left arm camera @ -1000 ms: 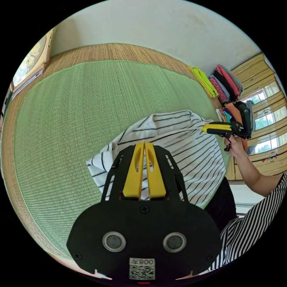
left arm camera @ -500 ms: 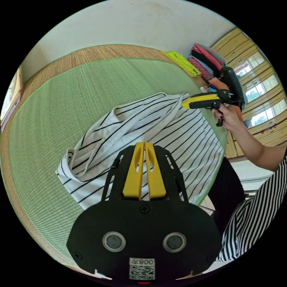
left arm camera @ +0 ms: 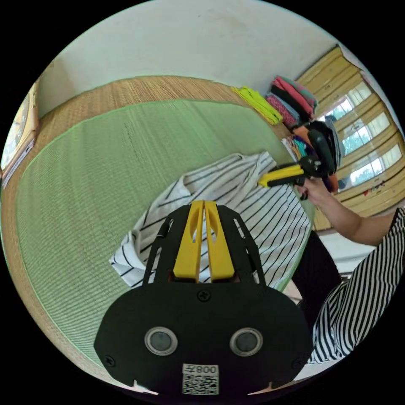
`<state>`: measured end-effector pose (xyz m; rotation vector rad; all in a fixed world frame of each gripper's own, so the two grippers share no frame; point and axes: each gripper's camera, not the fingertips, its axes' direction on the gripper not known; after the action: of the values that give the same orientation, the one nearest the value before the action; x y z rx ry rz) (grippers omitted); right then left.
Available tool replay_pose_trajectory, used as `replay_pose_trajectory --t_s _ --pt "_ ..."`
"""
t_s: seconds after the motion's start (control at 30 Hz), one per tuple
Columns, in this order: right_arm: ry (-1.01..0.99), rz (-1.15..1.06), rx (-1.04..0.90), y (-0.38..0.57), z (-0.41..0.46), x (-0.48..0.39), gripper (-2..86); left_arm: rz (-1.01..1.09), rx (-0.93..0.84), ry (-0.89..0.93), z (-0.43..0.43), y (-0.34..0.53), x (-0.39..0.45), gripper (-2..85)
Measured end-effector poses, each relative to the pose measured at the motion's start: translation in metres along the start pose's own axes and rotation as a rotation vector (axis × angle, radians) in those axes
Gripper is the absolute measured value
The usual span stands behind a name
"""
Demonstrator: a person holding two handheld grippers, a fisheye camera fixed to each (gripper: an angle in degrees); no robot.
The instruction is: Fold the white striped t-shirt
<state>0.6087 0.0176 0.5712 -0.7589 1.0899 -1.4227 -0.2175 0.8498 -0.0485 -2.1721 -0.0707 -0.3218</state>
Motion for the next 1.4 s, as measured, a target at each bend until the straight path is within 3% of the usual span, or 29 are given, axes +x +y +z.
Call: replay_pose_trajectory --t_s 0.1,0.3,0.5,0.63,1.0,1.1,1.27,1.4 --pt "-0.018 0.010 0.005 0.002 0.002 0.009 0.0 0.057 -0.132 -0.153 0.018 -0.001 0.013 0.1" --pt "0.000 0.003 0.006 0.009 0.002 0.015 0.0 0.010 -0.070 -0.388 0.000 -0.020 -0.002 0.3" --pt "-0.003 0.009 0.022 0.016 0.000 0.023 0.0 -0.003 -0.041 -0.081 -0.019 -0.002 -0.005 1.8" --pt "-0.022 0.024 0.038 0.022 -0.003 0.031 0.1 0.047 -0.195 -0.208 0.003 0.003 0.000 1.8" --pt "-0.026 0.027 0.045 0.030 -0.014 0.036 0.1 0.030 -0.038 -0.295 -0.025 -0.001 -0.006 0.2" --pt "-0.024 0.030 0.038 0.030 -0.018 0.036 0.1 -0.061 -0.064 -0.270 -0.019 0.005 -0.026 0.2" --pt "-0.015 0.015 0.020 0.028 -0.028 0.031 0.1 -0.075 0.082 -0.121 -0.061 0.042 -0.033 0.1" --pt "-0.045 0.027 0.044 0.025 -0.036 0.032 0.0 -0.045 0.004 -0.037 -0.049 0.065 -0.029 0.1"
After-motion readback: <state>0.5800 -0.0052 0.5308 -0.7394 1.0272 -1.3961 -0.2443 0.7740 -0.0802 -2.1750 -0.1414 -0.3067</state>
